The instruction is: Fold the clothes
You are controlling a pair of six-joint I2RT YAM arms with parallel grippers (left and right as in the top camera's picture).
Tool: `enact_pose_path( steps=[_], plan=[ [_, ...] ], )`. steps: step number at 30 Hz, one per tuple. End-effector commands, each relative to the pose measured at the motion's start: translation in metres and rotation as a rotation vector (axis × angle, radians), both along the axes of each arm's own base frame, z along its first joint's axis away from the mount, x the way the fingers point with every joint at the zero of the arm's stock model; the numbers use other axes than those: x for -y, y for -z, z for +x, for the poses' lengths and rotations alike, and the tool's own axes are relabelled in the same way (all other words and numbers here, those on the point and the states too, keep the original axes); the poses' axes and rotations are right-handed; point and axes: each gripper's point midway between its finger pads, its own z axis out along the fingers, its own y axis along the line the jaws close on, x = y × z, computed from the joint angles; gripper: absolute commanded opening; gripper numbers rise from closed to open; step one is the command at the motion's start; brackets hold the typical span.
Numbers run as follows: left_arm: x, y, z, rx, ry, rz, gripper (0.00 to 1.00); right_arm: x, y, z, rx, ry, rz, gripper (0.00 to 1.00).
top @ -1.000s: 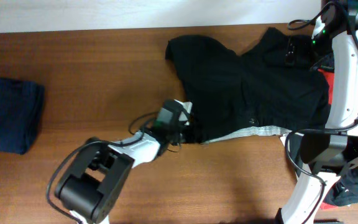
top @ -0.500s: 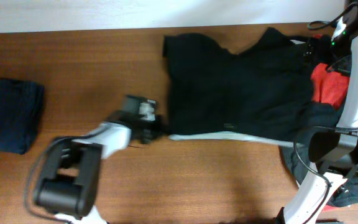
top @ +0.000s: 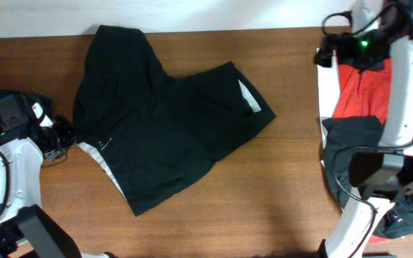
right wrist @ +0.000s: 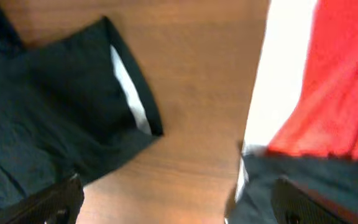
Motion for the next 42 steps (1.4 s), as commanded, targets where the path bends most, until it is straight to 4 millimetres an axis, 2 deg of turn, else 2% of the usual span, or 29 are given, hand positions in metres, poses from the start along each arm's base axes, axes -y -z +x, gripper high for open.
enact_pose_path(
  steps=[1,3,4,5,6,7,8,9,10,12,14,15,16,17,19,22,24,25,26,27,29,32,34,35,36,37,38,40,42],
  plan=[
    [-0.038,-0.035,0.01,0.043,0.01,0.214,0.42,-0.047,0.049,0.018,-0.088,-0.121,0.022,1.0],
    [-0.045,-0.072,0.024,0.118,0.01,0.255,0.42,-0.072,0.094,0.017,-0.21,-0.173,0.03,0.97],
    [-0.04,-0.084,0.027,0.142,0.025,0.243,0.41,-0.083,0.121,0.016,-0.277,-0.192,0.034,0.95],
    [-0.029,-0.084,0.029,0.155,0.055,0.202,0.41,-0.089,0.138,0.014,-0.32,-0.202,0.035,0.95],
    [-0.002,-0.078,0.029,0.145,0.121,0.115,0.4,-0.092,0.155,0.009,-0.376,-0.208,0.039,0.95],
    [0.012,-0.072,0.025,0.11,0.151,0.094,0.37,-0.097,0.165,0.001,-0.429,-0.217,0.052,0.92],
    [0.032,-0.064,0.023,0.073,0.197,0.072,0.31,-0.102,0.178,-0.01,-0.498,-0.227,0.052,0.85],
    [0.049,-0.057,0.024,0.048,0.242,0.059,0.26,-0.106,0.188,-0.018,-0.543,-0.235,0.052,0.71],
    [0.067,-0.047,0.025,0.025,0.287,0.048,0.25,-0.109,0.198,-0.027,-0.588,-0.242,0.052,0.59],
    [0.096,-0.02,0.022,-0.047,0.361,0.019,0.25,-0.112,0.221,-0.043,-0.66,-0.249,0.052,0.59],
    [0.114,-0.001,0.022,-0.1,0.41,0.001,0.25,-0.114,0.239,-0.052,-0.695,-0.25,0.062,0.59],
    [0.123,0.007,0.022,-0.121,0.434,-0.005,0.25,-0.114,0.24,-0.053,-0.699,-0.249,0.064,0.48],
    [0.134,0.015,0.021,-0.142,0.462,-0.01,0.25,-0.113,0.241,-0.052,-0.697,-0.248,0.064,0.18],
    [0.144,0.022,0.02,-0.163,0.489,-0.014,0.24,-0.101,0.24,-0.057,-0.748,-0.147,0.014,0.04],
    [0.164,0.033,0.011,-0.218,0.541,-0.025,0.24,-0.058,0.238,-0.077,-0.873,0.069,-0.176,0.04],
    [0.186,0.049,-0.011,-0.326,0.604,-0.045,0.23,-0.052,0.239,-0.083,-0.901,0.124,-0.19,0.04],
    [0.197,0.053,-0.016,-0.343,0.637,-0.043,0.21,-0.053,0.229,-0.079,-0.862,0.084,-0.18,0.04],
    [0.199,0.054,-0.016,-0.339,0.644,-0.04,0.22,-0.055,0.215,-0.069,-0.806,0.083,-0.157,0.09],
    [0.2,0.054,-0.016,-0.338,0.645,-0.04,0.22,-0.065,0.201,-0.056,-0.732,0.057,-0.097,0.38],
    [0.2,0.054,-0.016,-0.339,0.645,-0.04,0.22,-0.079,0.193,-0.041,-0.658,0.049,-0.015,0.53],
    [0.199,0.058,-0.021,-0.354,0.645,-0.044,0.22,-0.104,0.194,-0.023,-0.595,0.025,0.103,0.53],
    [0.198,0.07,-0.036,-0.397,0.643,-0.053,0.22,-0.123,0.202,-0.016,-0.548,-0.02,0.079,0.58],
    [0.198,0.071,-0.036,-0.398,0.644,-0.054,0.22,-0.127,0.214,-0.016,-0.539,-0.034,0.06,0.55],
    [0.198,0.071,-0.037,-0.401,0.644,-0.055,0.22,-0.121,0.225,-0.023,-0.565,-0.029,0.014,0.39],
    [0.198,0.071,-0.037,-0.403,0.643,-0.056,0.22,-0.109,0.235,-0.036,-0.616,-0.019,-0.055,0.17],
    [0.197,0.071,-0.04,-0.414,0.643,-0.058,0.22,-0.09,0.24,-0.054,-0.692,0.03,-0.14,0.04],
    [0.197,0.071,-0.044,-0.429,0.643,-0.061,0.21,-0.067,0.237,-0.068,-0.754,0.119,-0.254,0.04],
    [0.196,0.08,-0.059,-0.474,0.643,-0.071,0.21,-0.037,0.223,-0.094,-0.861,0.206,-0.387,0.04],
    [0.193,0.094,-0.086,-0.55,0.64,-0.088,0.21,-0.035,0.219,-0.109,-0.904,0.217,-0.408,0.04]
  ],
)
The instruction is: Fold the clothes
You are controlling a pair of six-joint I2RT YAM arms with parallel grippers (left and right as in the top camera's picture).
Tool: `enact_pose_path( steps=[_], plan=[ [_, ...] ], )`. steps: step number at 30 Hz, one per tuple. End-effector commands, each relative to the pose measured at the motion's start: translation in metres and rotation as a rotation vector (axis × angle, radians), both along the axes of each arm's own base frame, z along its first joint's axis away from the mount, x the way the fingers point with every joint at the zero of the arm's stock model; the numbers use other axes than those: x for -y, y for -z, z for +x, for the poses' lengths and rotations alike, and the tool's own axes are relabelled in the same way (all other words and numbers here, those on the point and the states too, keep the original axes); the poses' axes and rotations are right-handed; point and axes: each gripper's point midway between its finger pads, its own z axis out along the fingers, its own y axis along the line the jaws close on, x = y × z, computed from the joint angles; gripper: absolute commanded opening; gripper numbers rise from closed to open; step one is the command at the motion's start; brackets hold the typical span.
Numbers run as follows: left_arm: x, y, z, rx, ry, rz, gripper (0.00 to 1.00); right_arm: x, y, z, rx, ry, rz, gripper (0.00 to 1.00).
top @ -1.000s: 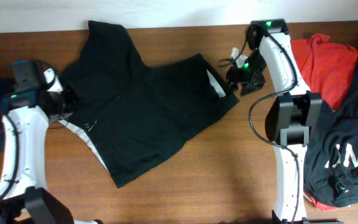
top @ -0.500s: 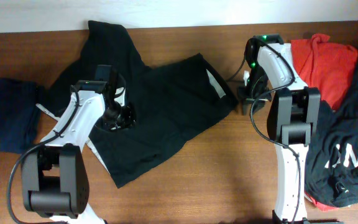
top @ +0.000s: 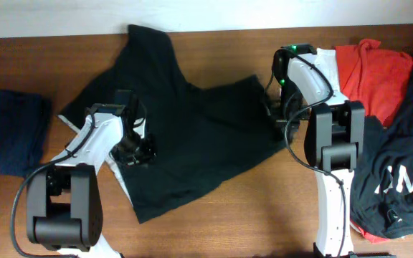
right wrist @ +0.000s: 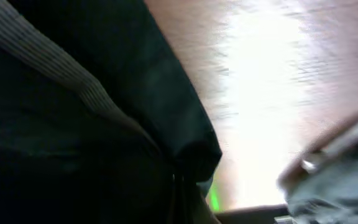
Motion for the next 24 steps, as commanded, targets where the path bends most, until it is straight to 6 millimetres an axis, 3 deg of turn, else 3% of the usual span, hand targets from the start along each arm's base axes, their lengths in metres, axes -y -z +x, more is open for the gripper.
enact_pose_path(
  steps=[1,4,9,11,13,14,15,16,20,22,24],
  plan=[
    [-0.002,0.021,-0.041,-0.125,0.009,0.004,0.21,0.011,-0.012,-0.016,-0.017,0.019,-0.079,0.04],
    [-0.015,0.037,-0.073,-0.209,0.019,0.069,0.21,0.015,-0.031,-0.062,-0.083,0.015,-0.125,0.04],
    [-0.024,0.036,-0.078,-0.225,0.027,0.113,0.2,0.03,-0.083,-0.134,-0.028,0.04,-0.175,0.06],
    [-0.031,0.034,-0.072,-0.216,0.0,0.118,0.16,0.031,-0.091,-0.145,0.003,0.042,-0.169,0.35],
    [-0.043,0.025,-0.06,-0.202,-0.055,0.111,0.14,0.03,-0.095,-0.137,0.074,0.049,-0.16,0.41],
    [-0.048,0.021,-0.054,-0.193,-0.078,0.108,0.13,0.028,-0.099,-0.118,0.162,0.051,-0.145,0.47],
    [-0.055,0.012,-0.042,-0.171,-0.103,0.105,0.13,0.021,-0.106,-0.083,0.3,0.005,-0.082,0.6],
    [-0.059,-0.004,-0.019,-0.118,-0.123,0.099,0.18,0.001,-0.121,-0.031,0.51,-0.065,0.051,0.76],
    [-0.062,-0.048,0.052,0.111,-0.138,0.095,0.23,-0.066,-0.183,0.129,1.185,-0.235,0.396,0.77],
    [-0.062,-0.049,0.058,0.127,-0.184,0.095,0.22,-0.098,-0.163,0.162,1.241,-0.268,0.579,0.74],
    [-0.062,-0.049,0.06,0.137,-0.184,0.094,0.23,-0.127,-0.128,0.179,1.233,-0.297,0.711,0.73]
  ],
)
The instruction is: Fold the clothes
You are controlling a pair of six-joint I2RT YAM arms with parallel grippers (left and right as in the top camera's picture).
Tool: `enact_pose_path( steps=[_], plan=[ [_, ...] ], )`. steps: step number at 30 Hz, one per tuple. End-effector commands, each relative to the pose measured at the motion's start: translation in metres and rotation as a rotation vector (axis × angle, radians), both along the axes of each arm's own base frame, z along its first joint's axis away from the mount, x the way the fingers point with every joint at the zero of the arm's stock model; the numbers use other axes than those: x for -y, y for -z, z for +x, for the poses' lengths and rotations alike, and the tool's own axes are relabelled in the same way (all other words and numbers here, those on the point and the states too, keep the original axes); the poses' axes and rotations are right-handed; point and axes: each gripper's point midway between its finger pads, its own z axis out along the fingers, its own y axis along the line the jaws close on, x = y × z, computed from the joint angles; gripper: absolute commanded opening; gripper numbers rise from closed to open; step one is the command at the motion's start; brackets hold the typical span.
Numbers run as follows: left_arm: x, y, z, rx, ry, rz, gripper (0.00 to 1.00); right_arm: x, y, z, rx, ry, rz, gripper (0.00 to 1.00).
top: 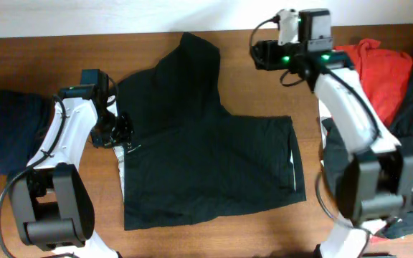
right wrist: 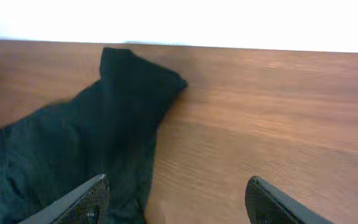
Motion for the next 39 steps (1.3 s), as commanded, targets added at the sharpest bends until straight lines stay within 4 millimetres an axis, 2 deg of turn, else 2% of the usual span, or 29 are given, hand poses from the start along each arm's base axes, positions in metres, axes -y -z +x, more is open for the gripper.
enact_pose_path(
  steps=[1,3,5,7,8,9,10,12,13,14,15,16,17,18,19,20,21,22,24,25,26,28,29,30,31,34,37,38,39],
  plan=[
    [-0.001,-0.005,0.006,0.021,-0.019,0.003,0.23,-0.056,0.058,0.006,-0.046,-0.201,0.136,0.72],
    [-0.001,-0.005,0.006,0.021,-0.019,0.003,0.23,-0.082,0.095,0.013,-0.085,-0.2,0.188,0.67],
    [-0.001,-0.005,0.005,0.021,-0.019,0.003,0.23,-0.115,0.113,0.015,-0.09,-0.225,0.256,0.63],
    [-0.001,-0.005,0.005,0.019,-0.019,0.003,0.23,-0.13,0.129,0.013,-0.104,-0.227,0.247,0.57],
    [-0.001,-0.005,0.004,0.017,-0.019,0.003,0.23,-0.132,0.138,0.011,-0.126,-0.205,0.24,0.29],
    [-0.001,-0.005,0.004,0.016,-0.019,0.003,0.23,-0.131,0.14,0.013,-0.136,-0.189,0.248,0.07],
    [-0.001,-0.005,0.004,0.016,-0.018,0.003,0.23,-0.129,0.138,0.014,-0.132,-0.185,0.25,0.04],
    [-0.001,-0.005,0.003,0.011,-0.018,0.003,0.23,-0.127,0.103,0.022,-0.091,-0.205,0.281,0.04],
    [-0.001,-0.004,0.002,0.006,-0.018,0.003,0.23,-0.13,0.065,0.03,-0.03,-0.217,0.29,0.04],
    [-0.001,-0.004,0.002,0.006,-0.018,0.003,0.23,-0.15,-0.004,0.028,0.092,-0.314,0.301,0.04],
    [-0.001,-0.004,0.002,0.006,-0.018,0.003,0.23,-0.171,-0.039,0.016,0.131,-0.383,0.292,0.04],
    [-0.001,-0.004,0.002,0.006,-0.018,0.003,0.23,-0.185,-0.049,0.006,0.113,-0.407,0.285,0.04],
    [-0.001,-0.004,0.002,0.006,-0.018,0.003,0.23,-0.202,-0.045,-0.01,0.078,-0.447,0.267,0.15],
    [-0.001,-0.004,0.002,0.006,-0.018,0.003,0.23,-0.206,-0.036,-0.017,0.057,-0.458,0.231,0.54],
    [-0.001,-0.004,0.002,0.006,-0.018,0.003,0.23,-0.189,0.0,-0.012,-0.009,-0.339,0.067,0.72],
    [-0.001,-0.004,0.002,0.006,-0.018,0.003,0.23,-0.164,0.019,-0.002,-0.033,-0.214,-0.06,0.78],
    [-0.001,-0.004,0.002,0.006,-0.018,0.003,0.23,-0.134,0.026,0.012,-0.021,-0.088,-0.174,0.78],
    [-0.001,-0.004,0.002,0.006,-0.018,0.003,0.23,-0.113,0.024,0.025,0.009,-0.01,-0.225,0.78],
    [-0.001,-0.004,0.002,0.006,-0.018,0.003,0.23,-0.081,0.017,0.047,0.05,0.074,-0.218,0.78],
    [-0.001,-0.004,0.002,0.006,-0.018,0.003,0.23,-0.047,0.015,0.063,0.041,0.164,-0.162,0.76],
    [-0.001,-0.004,0.002,0.006,-0.018,0.003,0.23,-0.043,0.019,0.066,0.026,0.132,-0.113,0.75],
    [-0.001,-0.004,0.002,0.007,-0.018,0.003,0.24,-0.054,0.049,0.06,-0.036,-0.008,-0.065,0.75],
    [-0.001,-0.004,0.002,0.006,-0.018,0.003,0.24,-0.062,0.079,0.054,-0.094,-0.062,-0.057,0.76],
    [-0.001,-0.004,0.002,0.006,-0.018,0.003,0.24,-0.066,0.095,0.051,-0.13,-0.085,-0.04,0.77],
    [-0.001,-0.004,0.002,0.006,-0.018,0.003,0.24,-0.077,0.122,0.044,-0.187,-0.133,0.001,0.77],
    [-0.001,-0.004,0.002,0.006,-0.018,0.003,0.24,-0.102,0.14,0.032,-0.175,-0.261,-0.027,0.77],
    [-0.001,-0.004,0.002,0.006,-0.018,0.003,0.24,-0.138,0.162,0.014,-0.165,-0.38,-0.074,0.8],
    [-0.001,-0.004,0.001,0.001,-0.018,0.003,0.24,-0.16,0.163,0.004,-0.115,-0.485,-0.106,0.82],
    [-0.001,-0.004,0.001,0.002,-0.018,0.003,0.24,-0.168,0.162,0.003,-0.089,-0.512,-0.115,0.85]
  ],
)
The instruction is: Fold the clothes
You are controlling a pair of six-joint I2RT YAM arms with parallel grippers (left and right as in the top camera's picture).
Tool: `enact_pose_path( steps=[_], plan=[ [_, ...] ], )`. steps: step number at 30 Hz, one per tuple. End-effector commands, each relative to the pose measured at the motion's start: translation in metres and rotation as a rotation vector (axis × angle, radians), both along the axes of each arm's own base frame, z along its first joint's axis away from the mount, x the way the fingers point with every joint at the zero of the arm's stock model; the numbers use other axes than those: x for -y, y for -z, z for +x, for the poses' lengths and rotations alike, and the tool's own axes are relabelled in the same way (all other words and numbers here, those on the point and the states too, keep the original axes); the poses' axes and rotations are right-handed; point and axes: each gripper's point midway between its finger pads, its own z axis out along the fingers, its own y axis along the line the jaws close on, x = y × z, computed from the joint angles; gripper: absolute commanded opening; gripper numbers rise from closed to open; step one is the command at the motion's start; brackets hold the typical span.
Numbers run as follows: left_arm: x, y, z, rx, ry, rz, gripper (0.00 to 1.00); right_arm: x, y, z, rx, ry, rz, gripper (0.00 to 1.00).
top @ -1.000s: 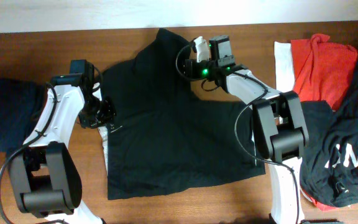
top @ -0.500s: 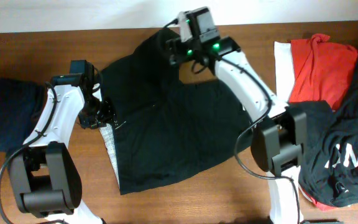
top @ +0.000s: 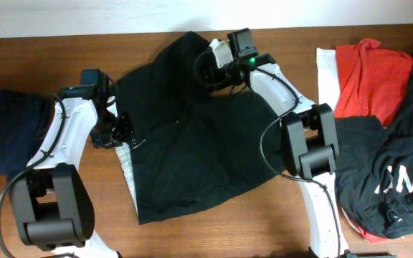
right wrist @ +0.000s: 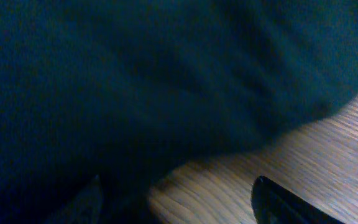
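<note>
A pair of black shorts (top: 192, 143) lies spread across the middle of the wooden table, one leg pointing to the far edge. A pale inner waistband strip (top: 126, 159) shows on their left side. My left gripper (top: 117, 129) sits at that left edge and looks shut on the waistband corner. Over the far leg's top, my right gripper (top: 205, 68) is low and open. In the right wrist view the dark cloth (right wrist: 135, 81) fills most of the frame, and the gripper (right wrist: 182, 202) straddles the cloth's edge and bare wood.
A folded navy garment (top: 6, 129) lies at the table's left edge. At the right is a heap of clothes: a red garment (top: 371, 68), a white piece (top: 326, 72) and a black shirt with white print (top: 393, 179).
My right gripper has come from above the far right of the table down to the top of the shorts' far leg. The shorts' right side has drawn inward. The left gripper has stayed put.
First both arms were out at the sides and the shorts lay crumpled. Then both grippers were down on the shorts, left and right. Then the shorts lay spread flatter, my left gripper at the waistband and my right open in the air. Now my right is low over the far leg.
</note>
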Motion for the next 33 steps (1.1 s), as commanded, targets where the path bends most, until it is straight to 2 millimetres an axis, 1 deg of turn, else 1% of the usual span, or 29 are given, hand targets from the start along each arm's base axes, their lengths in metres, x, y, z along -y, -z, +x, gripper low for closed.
enact_pose_path(
  steps=[1,3,5,6,7,8,9,10,11,12,14,15,16,17,18,19,20,21,22,23,24,25,26,27,28,29,30,31,33],
  plan=[
    [-0.001,-0.004,0.002,0.009,-0.01,0.003,0.24,-0.039,0.013,-0.014,0.073,-0.161,-0.014,0.87],
    [-0.001,-0.004,0.002,0.006,-0.01,0.003,0.24,-0.046,0.012,-0.006,0.13,-0.148,-0.04,0.91],
    [-0.001,-0.004,0.002,0.006,-0.01,0.003,0.24,-0.05,0.021,-0.006,0.136,-0.154,-0.037,0.9],
    [-0.001,-0.004,0.002,0.006,-0.01,0.003,0.24,-0.051,0.031,-0.006,0.126,-0.156,-0.04,0.83],
    [-0.001,-0.004,0.002,0.006,-0.01,0.003,0.24,-0.052,0.041,-0.008,0.114,-0.159,-0.044,0.79],
    [-0.001,-0.004,0.002,0.006,-0.01,0.003,0.24,-0.054,0.049,-0.009,0.109,-0.162,-0.045,0.78],
    [-0.001,-0.004,0.002,0.006,-0.01,0.003,0.24,-0.058,0.047,-0.008,0.124,-0.169,-0.033,0.69],
    [-0.001,-0.004,0.002,0.006,-0.01,0.003,0.24,-0.061,0.043,-0.004,0.15,-0.172,-0.024,0.51],
    [-0.001,-0.004,0.002,0.006,-0.01,0.003,0.24,-0.064,0.038,0.001,0.179,-0.17,-0.014,0.18],
    [-0.001,-0.004,0.002,0.006,-0.01,0.003,0.24,-0.054,0.036,0.007,0.156,-0.115,-0.016,0.04],
    [-0.001,-0.004,0.002,0.006,-0.01,0.004,0.24,0.007,0.024,0.029,0.111,0.098,-0.118,0.04],
    [-0.001,-0.004,0.002,0.007,-0.01,0.004,0.24,0.056,0.008,0.042,0.121,0.216,-0.216,0.04],
    [-0.001,-0.004,0.003,0.013,-0.01,0.004,0.24,0.109,-0.013,0.05,0.135,0.338,-0.319,0.04],
    [-0.001,-0.004,0.006,0.025,-0.01,0.004,0.24,0.163,-0.038,0.048,0.123,0.441,-0.386,0.04],
    [-0.001,-0.004,0.007,0.03,-0.01,0.005,0.24,0.194,-0.049,0.04,0.086,0.485,-0.409,0.04],
    [-0.001,-0.005,0.008,0.033,-0.01,0.005,0.24,0.209,-0.051,0.033,0.055,0.502,-0.42,0.09],
    [-0.001,-0.005,0.01,0.039,-0.01,0.005,0.24,0.225,-0.047,0.022,0.0,0.517,-0.439,0.12],
    [-0.001,-0.005,0.012,0.048,-0.01,0.005,0.24,0.246,-0.037,0.004,-0.092,0.531,-0.468,0.2],
    [-0.001,-0.005,0.014,0.055,-0.01,0.006,0.31,0.253,-0.033,-0.005,-0.132,0.534,-0.479,0.2],
    [-0.002,-0.005,0.015,0.063,-0.01,0.006,0.4,0.26,-0.034,-0.017,-0.176,0.534,-0.492,0.22],
    [-0.002,-0.005,0.017,0.07,-0.01,0.006,0.44,0.263,-0.041,-0.028,-0.208,0.532,-0.497,0.22],
    [-0.002,-0.006,0.024,0.098,-0.011,0.007,0.5,0.26,-0.051,-0.048,-0.266,0.511,-0.489,0.37],
    [-0.002,-0.006,0.029,0.121,-0.011,0.008,0.5,0.255,-0.053,-0.063,-0.322,0.486,-0.475,0.5],
    [-0.003,-0.006,0.034,0.138,-0.011,0.011,0.5,0.253,-0.05,-0.08,-0.392,0.467,-0.475,0.5],
    [-0.005,-0.004,0.039,0.15,-0.013,0.025,0.5,0.254,-0.048,-0.091,-0.44,0.459,-0.484,0.45],
    [-0.007,0.007,0.044,0.146,-0.014,0.034,0.5,0.253,-0.045,-0.104,-0.503,0.462,-0.478,0.43],
    [-0.007,0.018,0.044,0.124,-0.014,0.035,0.5,0.251,-0.044,-0.11,-0.531,0.452,-0.47,0.5],
    [-0.007,0.034,0.044,0.091,-0.014,0.033,0.5,0.249,-0.043,-0.118,-0.566,0.442,-0.47,0.56],
    [-0.007,0.057,0.041,0.039,-0.03,0.03,0.5,0.244,-0.038,-0.129,-0.617,0.416,-0.457,0.57]
  ],
)
